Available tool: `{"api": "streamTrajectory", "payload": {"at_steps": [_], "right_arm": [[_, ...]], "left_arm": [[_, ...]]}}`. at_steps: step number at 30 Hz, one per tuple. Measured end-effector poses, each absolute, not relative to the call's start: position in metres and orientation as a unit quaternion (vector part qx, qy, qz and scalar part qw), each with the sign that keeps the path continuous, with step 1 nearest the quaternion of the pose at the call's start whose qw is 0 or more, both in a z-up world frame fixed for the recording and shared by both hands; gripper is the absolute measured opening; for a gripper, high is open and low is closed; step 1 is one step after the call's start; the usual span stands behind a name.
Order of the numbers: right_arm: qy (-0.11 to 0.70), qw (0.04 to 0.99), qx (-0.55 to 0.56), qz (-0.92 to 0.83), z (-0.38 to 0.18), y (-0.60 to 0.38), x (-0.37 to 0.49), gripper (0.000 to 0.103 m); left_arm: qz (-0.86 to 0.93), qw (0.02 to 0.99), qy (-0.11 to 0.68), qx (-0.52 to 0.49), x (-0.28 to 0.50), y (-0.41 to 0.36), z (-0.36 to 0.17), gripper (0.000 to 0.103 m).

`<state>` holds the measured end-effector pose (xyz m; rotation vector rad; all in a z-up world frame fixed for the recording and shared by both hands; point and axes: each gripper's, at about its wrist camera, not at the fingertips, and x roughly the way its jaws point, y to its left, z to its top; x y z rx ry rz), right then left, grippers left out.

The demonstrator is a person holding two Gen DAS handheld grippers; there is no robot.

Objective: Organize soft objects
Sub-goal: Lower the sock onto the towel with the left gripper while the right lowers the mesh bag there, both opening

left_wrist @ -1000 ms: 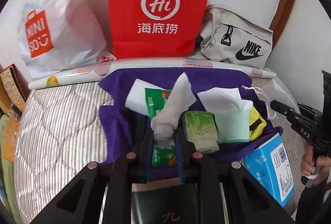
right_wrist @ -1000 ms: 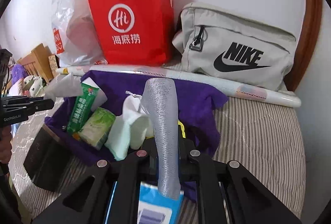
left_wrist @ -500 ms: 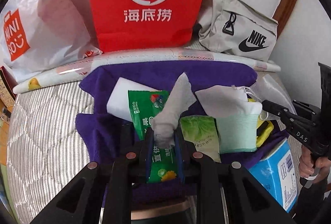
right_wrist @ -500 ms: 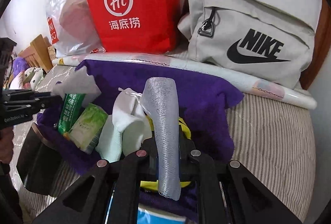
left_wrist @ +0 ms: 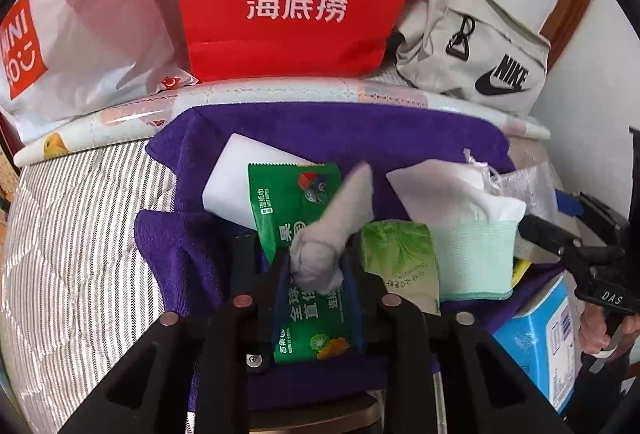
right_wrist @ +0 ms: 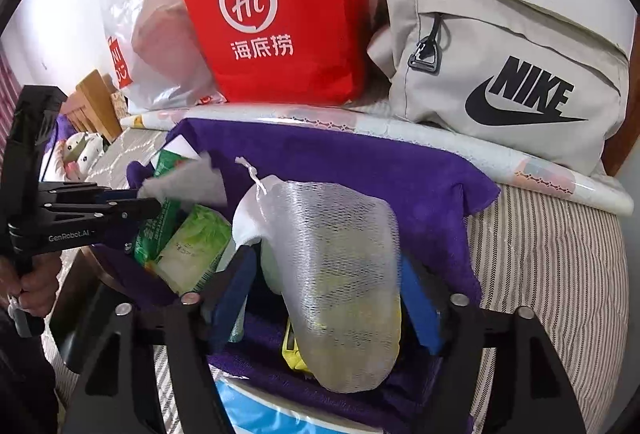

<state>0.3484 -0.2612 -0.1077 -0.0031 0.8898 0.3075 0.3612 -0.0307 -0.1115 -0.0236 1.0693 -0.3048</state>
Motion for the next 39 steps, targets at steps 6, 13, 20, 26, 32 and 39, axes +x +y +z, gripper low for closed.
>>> {"api": "streamTrajectory", "payload": {"at_steps": [6, 13, 20, 26, 32, 39], "right_arm": [[0.413, 0.9, 0.0, 0.139, -0.097, -0.264, 0.343, 0.081], [0.394, 0.909, -0.012, 0.136, -0.085, -0.261, 0.334, 0.083], [0.371, 0.92, -0.002, 0.129, -0.07, -0.266, 0.331, 0.088], [0.375, 0.917, -0.003, 0.134, -0.069, -0.263, 0.33, 0.089], [0.41, 0.9, -0.005, 0.145, -0.084, -0.263, 0.321, 0.089], [0.436, 0.89, -0.023, 0.133, -0.104, -0.269, 0.304, 0.089]], "left_arm": [[-0.131, 0.866, 0.483, -0.006, 0.354, -0.025, -0.098, 0.058], [-0.12, 0.871, 0.477, -0.002, 0.341, -0.016, -0.089, 0.061], [-0.12, 0.872, 0.474, -0.008, 0.329, -0.011, -0.084, 0.061], [-0.121, 0.873, 0.473, -0.01, 0.323, -0.009, -0.082, 0.061], [-0.123, 0.871, 0.475, -0.008, 0.319, -0.01, -0.082, 0.061], [-0.125, 0.869, 0.479, -0.009, 0.311, -0.012, -0.084, 0.061]]}}
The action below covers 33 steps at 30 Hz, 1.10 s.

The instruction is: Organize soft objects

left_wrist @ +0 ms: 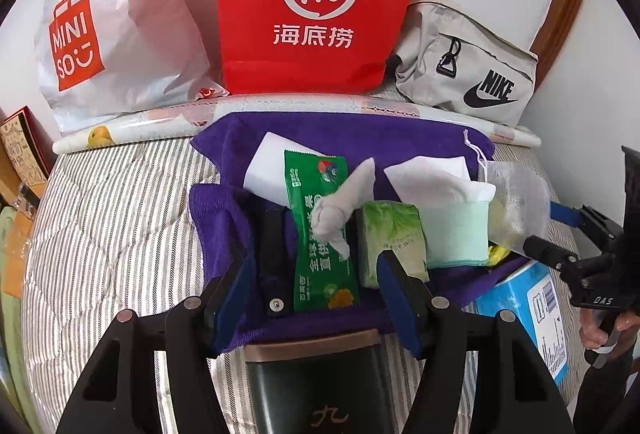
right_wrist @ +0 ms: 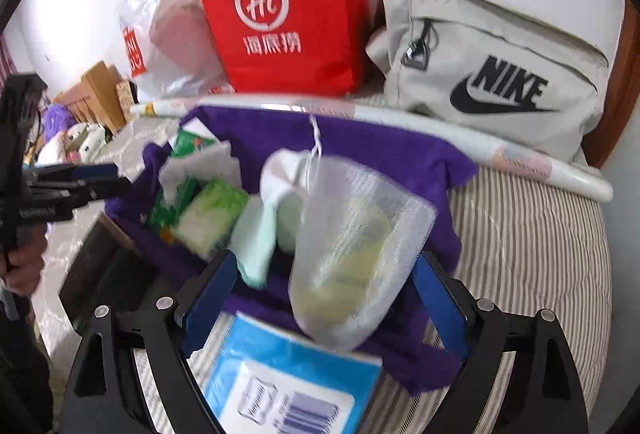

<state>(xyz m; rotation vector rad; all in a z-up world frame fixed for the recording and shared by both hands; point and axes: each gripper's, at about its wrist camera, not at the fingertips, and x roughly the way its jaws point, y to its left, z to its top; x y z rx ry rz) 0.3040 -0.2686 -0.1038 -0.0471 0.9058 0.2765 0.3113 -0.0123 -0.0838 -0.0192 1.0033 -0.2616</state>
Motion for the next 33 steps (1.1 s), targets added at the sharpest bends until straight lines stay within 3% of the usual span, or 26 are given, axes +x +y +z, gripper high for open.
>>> {"api": "streamTrajectory", "payload": {"at_steps": [20, 33], "right_arm": [[0.428, 0.898, 0.002, 0.107, -0.094, -0.297, 0.28, 0.089], [0.381, 0.922, 0.008, 0.063, -0.043, -0.286, 0.224, 0.089]], "left_arm": [[-0.123, 0.868, 0.481, -0.009, 0.299, -0.015, -0.083, 0.061], [-0.134, 0.885, 0.446, -0.016, 0.252, -0.016, -0.043, 0.061]]}}
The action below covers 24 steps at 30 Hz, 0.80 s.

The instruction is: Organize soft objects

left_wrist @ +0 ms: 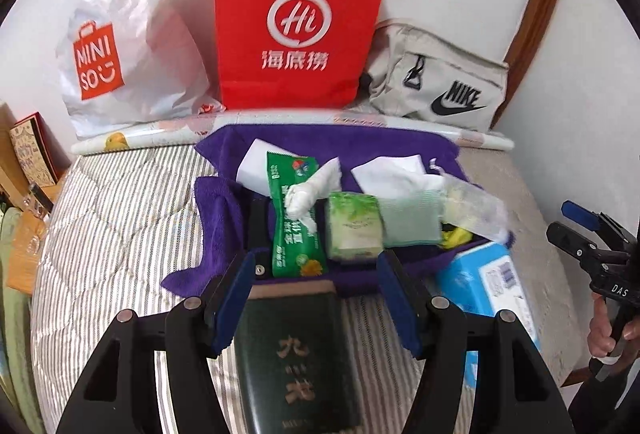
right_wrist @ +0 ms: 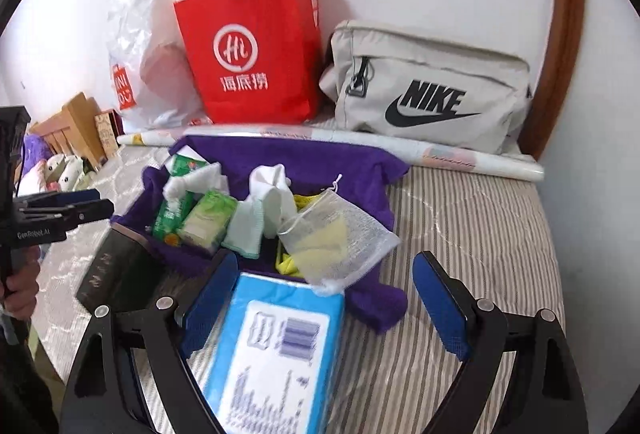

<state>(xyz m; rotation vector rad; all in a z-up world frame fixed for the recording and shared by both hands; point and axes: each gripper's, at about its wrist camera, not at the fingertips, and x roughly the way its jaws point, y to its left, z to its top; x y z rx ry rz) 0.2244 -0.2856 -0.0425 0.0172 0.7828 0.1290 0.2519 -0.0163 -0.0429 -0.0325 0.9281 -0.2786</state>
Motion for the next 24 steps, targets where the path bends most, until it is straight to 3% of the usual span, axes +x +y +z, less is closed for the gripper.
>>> {"api": "streamTrajectory", "payload": {"at_steps": [3, 9, 14, 19, 24], "right_arm": [[0.382, 0.921, 0.03, 0.069, -0.031, -0.284, 0.206, 0.089], [0.363, 0.931, 0.025, 0.041, -0.008, -0.28, 0.16, 0.089], [0.336, 0.941, 0.026, 0.027, 0.01, -0.275, 0.115, 0.103], [0.33, 0.943, 0.035, 0.028, 0.016, -0.269, 0.08, 0.103], [0.326, 0.944, 0.041, 0.026, 0.017, -0.263, 0.047, 0.103]], "left_arm": [[-0.137, 0.889, 0.436, -0.013, 0.231, -0.021, -0.029, 0.061], [-0.149, 0.899, 0.412, -0.012, 0.183, -0.03, -0.005, 0.073], [-0.142, 0.907, 0.397, -0.001, 0.142, -0.035, 0.01, 0.086], [-0.137, 0.915, 0.378, -0.003, 0.104, -0.036, 0.022, 0.095], [-0.13, 0.919, 0.372, -0.016, 0.073, -0.032, 0.029, 0.095]]}}
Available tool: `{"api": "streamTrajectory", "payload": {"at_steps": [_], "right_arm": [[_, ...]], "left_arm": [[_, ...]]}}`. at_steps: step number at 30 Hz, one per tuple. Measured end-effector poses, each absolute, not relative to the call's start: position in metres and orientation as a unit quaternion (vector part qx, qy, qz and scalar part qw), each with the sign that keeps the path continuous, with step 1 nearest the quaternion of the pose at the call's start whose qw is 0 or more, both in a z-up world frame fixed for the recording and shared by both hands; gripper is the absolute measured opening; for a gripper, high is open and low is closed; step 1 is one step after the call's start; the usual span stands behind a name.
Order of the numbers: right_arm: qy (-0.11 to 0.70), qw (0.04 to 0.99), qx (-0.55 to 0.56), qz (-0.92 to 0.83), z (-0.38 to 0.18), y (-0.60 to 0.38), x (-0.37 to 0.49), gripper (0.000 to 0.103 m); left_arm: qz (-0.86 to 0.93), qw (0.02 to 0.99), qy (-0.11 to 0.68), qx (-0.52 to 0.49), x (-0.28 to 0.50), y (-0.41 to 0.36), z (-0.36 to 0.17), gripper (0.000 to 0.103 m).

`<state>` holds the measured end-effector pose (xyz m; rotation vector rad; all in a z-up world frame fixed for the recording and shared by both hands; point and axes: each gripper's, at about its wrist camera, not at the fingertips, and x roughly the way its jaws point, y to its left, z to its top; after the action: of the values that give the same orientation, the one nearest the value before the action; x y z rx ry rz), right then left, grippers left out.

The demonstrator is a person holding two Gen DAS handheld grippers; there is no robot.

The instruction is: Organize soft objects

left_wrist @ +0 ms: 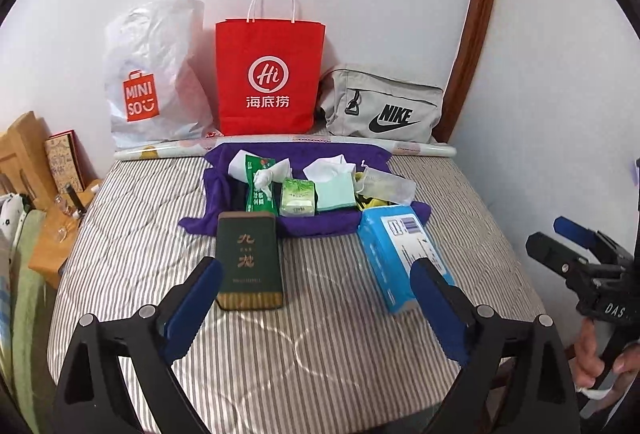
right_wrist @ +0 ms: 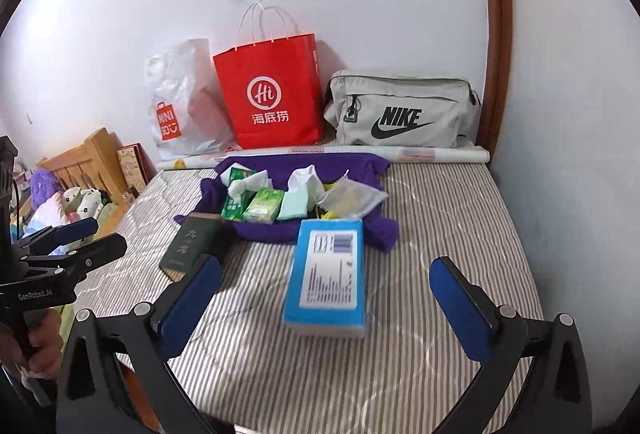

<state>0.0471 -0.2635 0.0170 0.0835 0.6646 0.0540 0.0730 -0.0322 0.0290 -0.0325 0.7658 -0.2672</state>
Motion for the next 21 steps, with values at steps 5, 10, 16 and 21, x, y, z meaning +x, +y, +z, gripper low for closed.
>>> {"api": "streamTrajectory", "payload": {"at_steps": [5, 10, 16, 21], "right_arm": [[0.324, 0.945, 0.043, 0.029, 0.015, -0.259, 0.023, 0.103], [0.321, 0.946, 0.04, 0.034, 0.012, -0.254, 0.007, 0.103], [0.314, 0.948, 0.029, 0.031, 0.011, -0.25, -0.001, 0.103], [0.312, 0.949, 0.029, 0.03, 0.01, -0.249, -0.006, 0.103]], "left_arm": [[-0.119, 0.919, 0.377, -0.02, 0.051, -0.03, 0.028, 0.095], [-0.092, 0.926, 0.365, -0.014, 0.033, -0.026, 0.028, 0.095], [-0.089, 0.928, 0.361, -0.013, 0.019, -0.026, 0.028, 0.095], [-0.089, 0.931, 0.353, -0.014, 0.012, -0.025, 0.032, 0.095]]}}
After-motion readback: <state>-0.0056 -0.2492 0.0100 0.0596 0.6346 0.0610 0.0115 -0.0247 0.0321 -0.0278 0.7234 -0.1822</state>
